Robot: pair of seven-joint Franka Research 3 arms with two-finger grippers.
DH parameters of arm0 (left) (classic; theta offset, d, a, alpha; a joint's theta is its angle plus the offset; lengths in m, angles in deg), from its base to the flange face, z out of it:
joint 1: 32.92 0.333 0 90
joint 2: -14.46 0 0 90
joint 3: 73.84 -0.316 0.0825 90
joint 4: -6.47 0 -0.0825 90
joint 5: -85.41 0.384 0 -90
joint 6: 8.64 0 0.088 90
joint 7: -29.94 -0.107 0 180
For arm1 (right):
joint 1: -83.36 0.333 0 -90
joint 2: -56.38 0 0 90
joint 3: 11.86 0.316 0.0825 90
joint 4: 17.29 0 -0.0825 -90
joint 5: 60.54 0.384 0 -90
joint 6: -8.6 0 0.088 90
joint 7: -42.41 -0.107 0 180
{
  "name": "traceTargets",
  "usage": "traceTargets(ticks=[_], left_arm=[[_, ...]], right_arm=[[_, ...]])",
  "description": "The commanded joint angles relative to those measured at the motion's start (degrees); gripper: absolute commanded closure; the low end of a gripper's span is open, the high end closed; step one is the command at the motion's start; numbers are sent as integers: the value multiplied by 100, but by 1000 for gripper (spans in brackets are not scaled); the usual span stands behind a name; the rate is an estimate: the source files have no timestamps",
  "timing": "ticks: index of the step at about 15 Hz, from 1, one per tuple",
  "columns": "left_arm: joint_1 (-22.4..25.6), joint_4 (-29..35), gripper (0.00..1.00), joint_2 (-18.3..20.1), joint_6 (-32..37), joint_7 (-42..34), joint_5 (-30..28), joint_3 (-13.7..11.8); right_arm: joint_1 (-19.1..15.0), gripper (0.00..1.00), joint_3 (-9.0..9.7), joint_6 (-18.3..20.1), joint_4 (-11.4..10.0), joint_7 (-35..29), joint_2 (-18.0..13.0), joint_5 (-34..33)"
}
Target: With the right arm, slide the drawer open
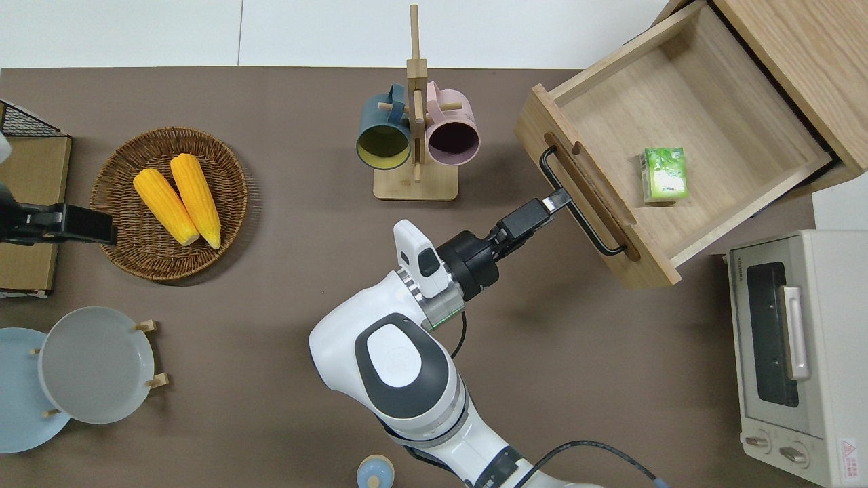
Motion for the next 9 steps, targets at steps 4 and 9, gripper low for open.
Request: traceTargets(ticks=[4, 9], left_arm=[[-99, -112, 2, -69, -8, -49, 87, -95], [-99, -112, 2, -69, -8, -49, 78, -95]], right_arm=[[-34, 17, 17, 10, 457, 161, -36, 619], [-113, 15, 25, -122, 738, 458, -492, 1865]])
